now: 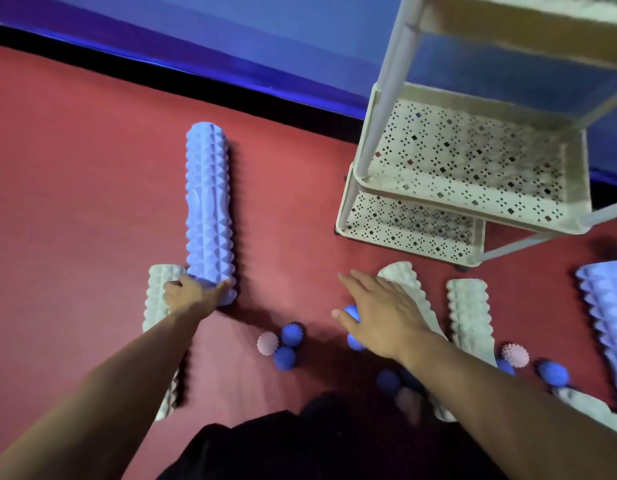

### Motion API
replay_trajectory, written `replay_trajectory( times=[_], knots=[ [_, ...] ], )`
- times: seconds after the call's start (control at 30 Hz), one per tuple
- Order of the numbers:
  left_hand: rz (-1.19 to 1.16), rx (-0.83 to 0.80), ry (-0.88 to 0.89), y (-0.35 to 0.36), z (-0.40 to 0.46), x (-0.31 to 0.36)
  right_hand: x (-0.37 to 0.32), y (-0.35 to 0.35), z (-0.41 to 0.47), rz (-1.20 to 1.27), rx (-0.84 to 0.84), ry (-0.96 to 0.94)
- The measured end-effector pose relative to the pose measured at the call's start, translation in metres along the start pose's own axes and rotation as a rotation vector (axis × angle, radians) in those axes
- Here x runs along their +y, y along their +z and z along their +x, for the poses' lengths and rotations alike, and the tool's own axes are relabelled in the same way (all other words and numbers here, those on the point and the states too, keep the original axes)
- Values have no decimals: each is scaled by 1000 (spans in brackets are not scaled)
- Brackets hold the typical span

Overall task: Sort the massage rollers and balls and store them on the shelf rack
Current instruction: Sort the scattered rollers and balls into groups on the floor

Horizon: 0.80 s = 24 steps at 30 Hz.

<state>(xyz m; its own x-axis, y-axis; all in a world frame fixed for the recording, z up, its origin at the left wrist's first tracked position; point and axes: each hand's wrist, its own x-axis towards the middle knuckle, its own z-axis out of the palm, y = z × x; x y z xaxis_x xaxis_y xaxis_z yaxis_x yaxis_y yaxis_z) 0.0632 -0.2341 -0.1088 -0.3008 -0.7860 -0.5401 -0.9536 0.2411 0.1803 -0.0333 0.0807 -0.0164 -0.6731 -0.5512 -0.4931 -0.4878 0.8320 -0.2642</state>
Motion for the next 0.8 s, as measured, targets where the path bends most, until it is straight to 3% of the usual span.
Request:
replay_trajectory(
  times=[0.2, 0.43, 0.6, 0.8],
  knots=[
    [-267, -179, -125, 16, 6, 14, 10, 12, -6, 13, -40, 37],
    [-232, 101, -127, -28, -11, 22, 16, -16, -32, 30, -17, 83],
    [-166, -69, 45, -115, -22, 22, -1, -57, -59, 5, 55, 71],
    [119, 76, 285, -231, -92, 18, -47, -128, -106, 0, 200, -26]
  ],
)
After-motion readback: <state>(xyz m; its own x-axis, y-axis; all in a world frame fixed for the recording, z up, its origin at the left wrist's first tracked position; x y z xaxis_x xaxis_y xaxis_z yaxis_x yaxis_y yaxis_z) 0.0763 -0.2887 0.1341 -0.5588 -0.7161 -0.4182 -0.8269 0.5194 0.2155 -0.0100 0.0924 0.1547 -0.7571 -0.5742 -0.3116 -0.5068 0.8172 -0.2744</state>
